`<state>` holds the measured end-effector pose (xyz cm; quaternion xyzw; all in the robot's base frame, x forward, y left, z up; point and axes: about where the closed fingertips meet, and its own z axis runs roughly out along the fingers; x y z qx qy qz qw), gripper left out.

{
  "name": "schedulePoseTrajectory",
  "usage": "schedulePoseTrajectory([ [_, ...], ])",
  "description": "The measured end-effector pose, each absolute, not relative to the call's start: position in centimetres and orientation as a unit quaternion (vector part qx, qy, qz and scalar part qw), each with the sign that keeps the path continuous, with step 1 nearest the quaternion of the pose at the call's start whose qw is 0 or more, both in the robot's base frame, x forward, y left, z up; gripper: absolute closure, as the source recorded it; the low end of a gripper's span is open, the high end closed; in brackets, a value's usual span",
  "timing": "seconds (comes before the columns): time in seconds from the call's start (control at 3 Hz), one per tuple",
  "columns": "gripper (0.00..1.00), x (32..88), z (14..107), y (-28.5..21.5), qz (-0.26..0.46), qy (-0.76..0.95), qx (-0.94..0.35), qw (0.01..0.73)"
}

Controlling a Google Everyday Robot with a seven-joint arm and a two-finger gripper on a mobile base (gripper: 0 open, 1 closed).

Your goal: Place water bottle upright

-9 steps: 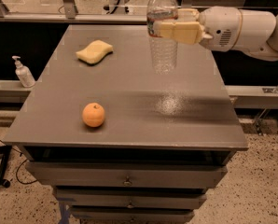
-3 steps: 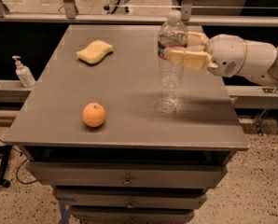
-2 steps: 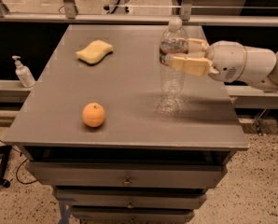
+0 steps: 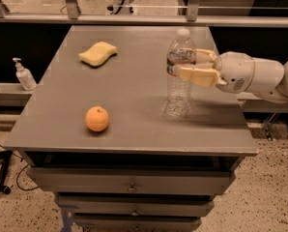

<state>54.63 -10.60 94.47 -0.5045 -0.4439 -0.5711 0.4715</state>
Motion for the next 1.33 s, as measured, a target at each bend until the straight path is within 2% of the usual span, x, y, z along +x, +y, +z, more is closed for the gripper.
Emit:
schedulePoseTrajectory([
  [0.33, 0.82, 54.53, 94.08, -10.67, -0.569, -0.443, -0.503, 0.477],
  [1.33, 0.12, 54.10, 93.64, -10.78, -0.569, -0.449, -0.493, 0.481],
])
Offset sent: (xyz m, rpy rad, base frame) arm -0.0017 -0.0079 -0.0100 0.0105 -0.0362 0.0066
